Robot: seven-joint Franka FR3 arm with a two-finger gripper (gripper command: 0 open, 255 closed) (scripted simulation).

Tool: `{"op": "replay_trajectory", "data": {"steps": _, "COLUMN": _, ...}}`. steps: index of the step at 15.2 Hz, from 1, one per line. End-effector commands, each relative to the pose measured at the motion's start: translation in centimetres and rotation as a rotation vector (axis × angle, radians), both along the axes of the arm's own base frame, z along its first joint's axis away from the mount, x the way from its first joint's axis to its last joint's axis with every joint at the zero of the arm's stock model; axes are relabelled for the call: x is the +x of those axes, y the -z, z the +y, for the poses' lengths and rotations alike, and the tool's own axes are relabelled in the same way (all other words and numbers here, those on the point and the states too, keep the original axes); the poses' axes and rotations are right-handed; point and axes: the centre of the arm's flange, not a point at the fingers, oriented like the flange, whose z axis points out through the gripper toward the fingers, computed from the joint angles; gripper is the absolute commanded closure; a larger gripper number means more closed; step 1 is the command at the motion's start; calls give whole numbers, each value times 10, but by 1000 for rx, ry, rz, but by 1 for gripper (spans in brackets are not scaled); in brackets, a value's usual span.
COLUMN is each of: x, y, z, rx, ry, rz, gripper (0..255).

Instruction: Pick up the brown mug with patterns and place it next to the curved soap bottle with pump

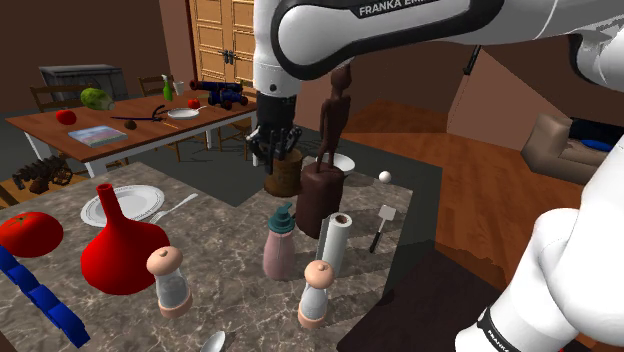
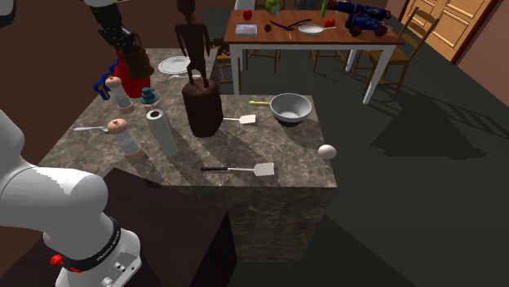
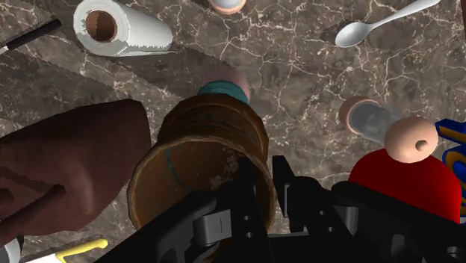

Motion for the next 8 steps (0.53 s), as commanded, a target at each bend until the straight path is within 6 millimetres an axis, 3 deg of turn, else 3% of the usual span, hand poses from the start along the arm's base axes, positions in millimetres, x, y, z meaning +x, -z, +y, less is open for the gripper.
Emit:
{"op": "replay_trajectory", "data": {"steps": 1, "x": 0, "y": -1, "z": 25, "rx": 1, "ry": 1, "rz": 0, "gripper": 255}}
{"op": "replay_trajectory", "data": {"steps": 8, "x": 3, "y": -1, "z": 118, "rx": 1, "ry": 1, "rz": 0, "gripper": 255}}
